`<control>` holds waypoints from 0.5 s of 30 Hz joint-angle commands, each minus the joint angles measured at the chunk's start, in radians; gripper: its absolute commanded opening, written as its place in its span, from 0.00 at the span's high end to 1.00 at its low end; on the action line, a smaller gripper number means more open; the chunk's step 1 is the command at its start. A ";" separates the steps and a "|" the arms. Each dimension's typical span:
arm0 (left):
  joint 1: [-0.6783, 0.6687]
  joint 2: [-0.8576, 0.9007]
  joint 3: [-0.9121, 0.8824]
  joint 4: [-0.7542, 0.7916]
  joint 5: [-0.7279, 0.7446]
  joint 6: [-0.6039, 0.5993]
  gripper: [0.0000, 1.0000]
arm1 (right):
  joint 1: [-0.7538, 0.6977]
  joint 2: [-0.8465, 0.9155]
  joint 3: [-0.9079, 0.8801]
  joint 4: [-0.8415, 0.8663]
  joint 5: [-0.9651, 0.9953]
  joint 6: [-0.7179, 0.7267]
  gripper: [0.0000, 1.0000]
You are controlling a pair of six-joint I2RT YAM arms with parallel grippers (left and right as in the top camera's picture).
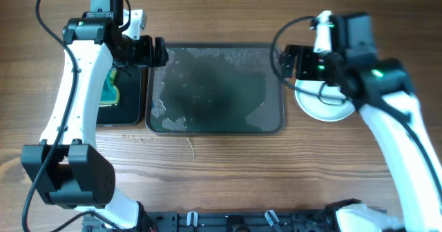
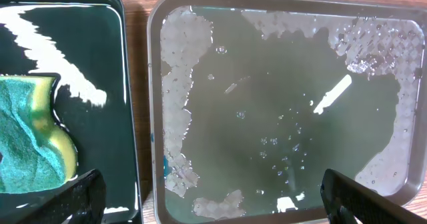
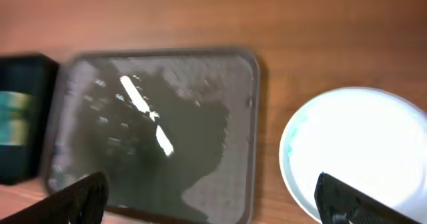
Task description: Clean dirty plates on tray and stack at the side
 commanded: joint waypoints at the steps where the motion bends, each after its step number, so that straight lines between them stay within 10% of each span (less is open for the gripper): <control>1: 0.000 0.002 0.006 0.003 -0.002 -0.010 0.00 | 0.006 -0.126 0.032 -0.017 -0.098 0.002 0.00; 15: 0.000 0.002 0.006 0.003 -0.002 -0.010 0.00 | 0.006 -0.331 0.030 -0.095 0.071 -0.056 0.00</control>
